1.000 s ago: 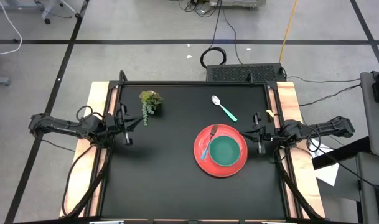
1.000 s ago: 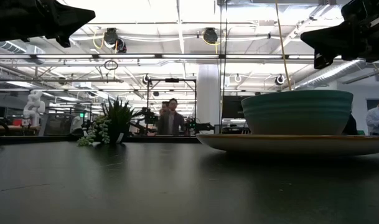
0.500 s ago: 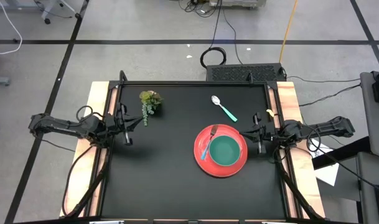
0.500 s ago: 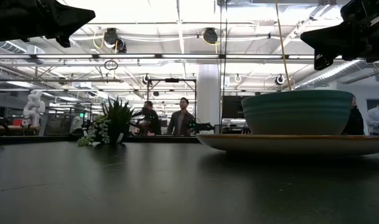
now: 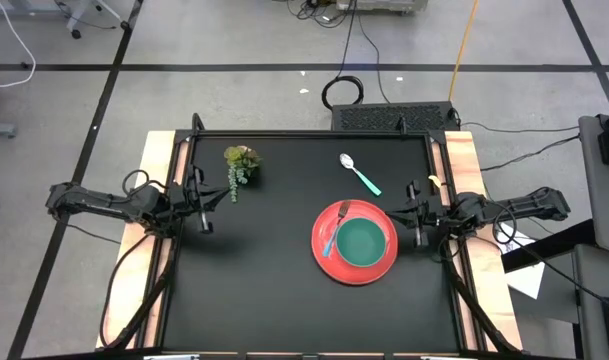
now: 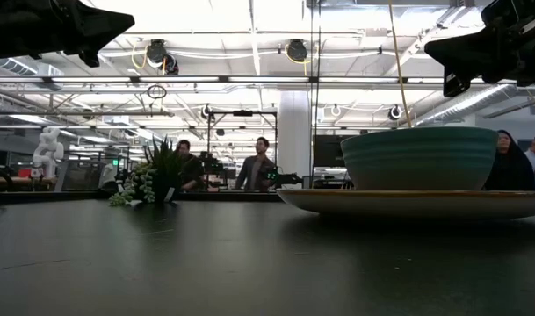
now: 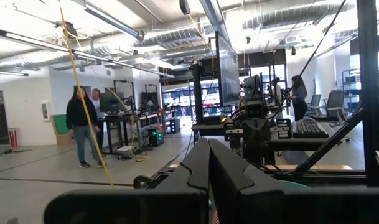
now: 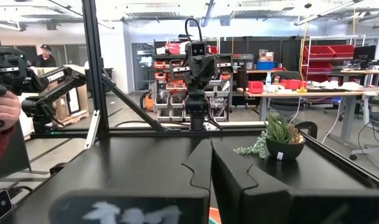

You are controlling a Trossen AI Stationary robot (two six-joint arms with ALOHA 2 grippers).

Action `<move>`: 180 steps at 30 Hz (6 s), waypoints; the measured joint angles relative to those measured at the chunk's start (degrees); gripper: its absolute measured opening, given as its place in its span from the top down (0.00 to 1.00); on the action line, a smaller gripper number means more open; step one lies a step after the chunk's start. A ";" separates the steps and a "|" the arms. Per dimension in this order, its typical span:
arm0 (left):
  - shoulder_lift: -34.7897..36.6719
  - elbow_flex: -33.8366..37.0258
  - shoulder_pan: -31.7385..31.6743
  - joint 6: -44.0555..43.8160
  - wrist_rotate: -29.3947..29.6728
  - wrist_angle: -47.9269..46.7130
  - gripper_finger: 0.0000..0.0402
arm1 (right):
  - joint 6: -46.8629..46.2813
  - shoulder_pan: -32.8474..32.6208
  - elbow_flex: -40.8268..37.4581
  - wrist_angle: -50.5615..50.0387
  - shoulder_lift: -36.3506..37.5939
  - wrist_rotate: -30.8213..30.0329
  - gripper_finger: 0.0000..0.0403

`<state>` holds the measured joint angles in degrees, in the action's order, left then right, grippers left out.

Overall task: Set table place
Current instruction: Put the blue spoon into the green bowl

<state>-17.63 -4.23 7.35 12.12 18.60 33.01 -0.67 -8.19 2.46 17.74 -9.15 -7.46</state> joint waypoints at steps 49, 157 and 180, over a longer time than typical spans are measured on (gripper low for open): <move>0.00 0.00 -0.02 1.22 -0.05 2.95 0.98 | -9.44 16.38 8.67 1.74 -24.29 -15.27 1.00; 0.00 0.00 0.00 2.40 -0.48 3.09 0.98 | -12.93 39.44 44.15 -35.36 -57.07 1.84 0.70; 0.00 0.00 -0.01 2.67 -0.47 2.25 0.98 | -5.54 48.28 62.86 -55.56 -80.08 9.50 0.70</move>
<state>-17.63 -4.23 7.34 14.79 18.13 35.26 -6.21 40.10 65.32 -37.82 -89.23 2.03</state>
